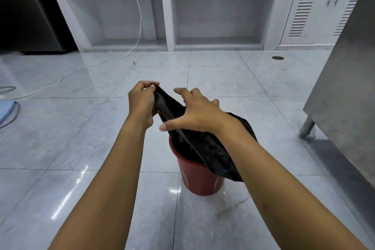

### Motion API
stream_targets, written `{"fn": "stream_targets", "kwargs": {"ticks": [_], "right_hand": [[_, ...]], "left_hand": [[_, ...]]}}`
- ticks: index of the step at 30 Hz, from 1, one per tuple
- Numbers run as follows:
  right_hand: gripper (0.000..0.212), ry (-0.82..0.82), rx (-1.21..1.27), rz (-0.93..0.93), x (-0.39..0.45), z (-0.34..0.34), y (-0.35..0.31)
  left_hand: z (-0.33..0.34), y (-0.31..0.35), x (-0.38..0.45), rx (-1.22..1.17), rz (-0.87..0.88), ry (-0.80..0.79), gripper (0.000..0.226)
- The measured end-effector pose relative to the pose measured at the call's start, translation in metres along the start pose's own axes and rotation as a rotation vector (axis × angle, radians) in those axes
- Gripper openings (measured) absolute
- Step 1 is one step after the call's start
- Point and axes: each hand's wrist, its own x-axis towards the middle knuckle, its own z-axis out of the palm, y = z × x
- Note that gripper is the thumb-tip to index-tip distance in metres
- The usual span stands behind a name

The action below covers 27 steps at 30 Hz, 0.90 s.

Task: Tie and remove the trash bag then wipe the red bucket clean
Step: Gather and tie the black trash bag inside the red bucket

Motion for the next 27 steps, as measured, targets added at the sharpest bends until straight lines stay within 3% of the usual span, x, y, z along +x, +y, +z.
{"fn": "stream_targets", "kwargs": {"ticks": [1,3,5,7,11,13,16,18,20,22,27], "right_hand": [[0.102,0.019,-0.126,-0.004,0.000,0.005,0.002],[0.074,0.122,-0.205,0.014,0.002,0.007,0.010],[0.039,0.238,-0.112,0.062,0.002,-0.002,0.023],[0.020,0.282,-0.004,0.094,0.001,-0.013,0.035],[0.019,0.336,0.136,0.069,-0.001,-0.025,0.038],[0.021,0.310,0.171,-0.013,0.000,-0.023,0.029],[0.022,0.272,0.138,-0.106,0.002,-0.016,0.016],[0.029,0.245,0.002,-0.050,0.003,-0.017,0.024],[0.029,0.146,-0.157,0.058,-0.001,-0.021,0.040],[0.010,0.091,-0.208,0.117,-0.007,-0.025,0.056],[0.011,0.309,-0.088,0.088,-0.007,-0.037,0.062]], "left_hand": [[-0.001,0.000,0.000,-0.011,0.000,-0.022,0.025],[-0.008,0.000,-0.001,-0.002,-0.007,-0.040,0.026],[-0.018,-0.002,-0.003,0.024,-0.019,-0.045,0.026],[-0.029,-0.005,-0.004,0.031,-0.028,-0.146,0.027],[-0.025,-0.012,-0.011,0.310,0.064,-0.595,0.063],[-0.006,-0.014,-0.019,0.461,0.148,-0.691,0.075],[0.012,-0.016,-0.023,0.463,0.259,-0.586,0.036],[0.011,-0.018,-0.018,0.407,0.281,-0.514,0.009],[0.003,-0.020,-0.013,0.338,0.260,-0.436,0.012],[-0.003,-0.022,-0.011,0.296,0.215,-0.387,0.020],[-0.004,-0.018,-0.009,0.441,0.243,-0.426,0.025]]}}
